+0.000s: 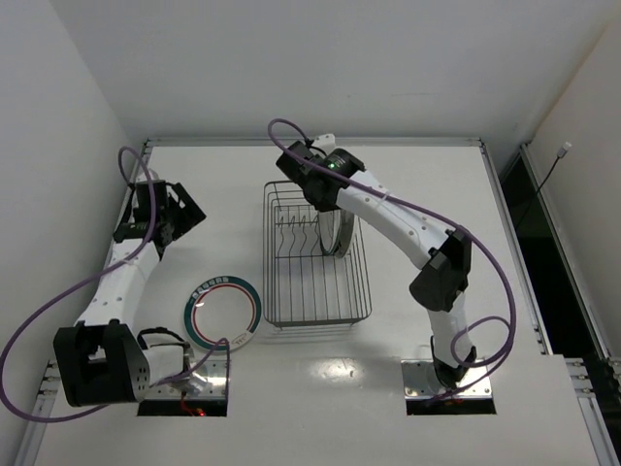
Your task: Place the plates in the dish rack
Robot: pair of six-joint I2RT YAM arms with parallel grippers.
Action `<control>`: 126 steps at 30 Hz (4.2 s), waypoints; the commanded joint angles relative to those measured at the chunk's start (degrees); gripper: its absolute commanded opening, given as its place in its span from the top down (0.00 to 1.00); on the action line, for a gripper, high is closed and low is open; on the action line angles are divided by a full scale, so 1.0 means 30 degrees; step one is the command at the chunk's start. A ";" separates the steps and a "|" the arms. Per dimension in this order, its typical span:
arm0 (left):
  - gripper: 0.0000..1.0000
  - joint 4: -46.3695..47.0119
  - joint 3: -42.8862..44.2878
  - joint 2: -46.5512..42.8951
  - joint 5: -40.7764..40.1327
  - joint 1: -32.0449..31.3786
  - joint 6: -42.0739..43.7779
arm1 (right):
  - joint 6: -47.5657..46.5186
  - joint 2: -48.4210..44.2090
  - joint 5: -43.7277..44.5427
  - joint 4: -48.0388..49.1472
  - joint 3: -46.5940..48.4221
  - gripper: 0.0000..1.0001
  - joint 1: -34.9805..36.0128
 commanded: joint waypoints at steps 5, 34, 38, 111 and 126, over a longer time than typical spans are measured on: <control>0.21 -0.1603 0.0126 -0.1121 -0.0196 -0.0734 0.0181 | -0.0211 0.0355 -0.0800 0.0522 -0.0377 0.86 0.0202; 0.45 -0.7618 -0.6550 -0.4752 0.7980 0.0470 -0.2305 | -0.4225 -0.9223 -0.6836 0.7877 -0.6414 0.26 -0.0179; 0.86 -0.4774 -0.8194 -0.4259 0.7544 -0.1634 -0.4357 | -0.4400 -0.9401 -0.6837 0.7877 -0.6590 0.26 -0.0355; 1.00 -0.0199 -0.2046 -0.0501 0.5753 0.1727 -0.2251 | -0.4752 -1.1803 -1.0409 0.9574 -0.9635 0.25 -0.1791; 1.00 0.5238 -0.2040 -0.5252 1.3161 0.2635 -0.5320 | -0.0479 -1.1071 -2.4232 2.0670 -1.5989 0.05 -0.3839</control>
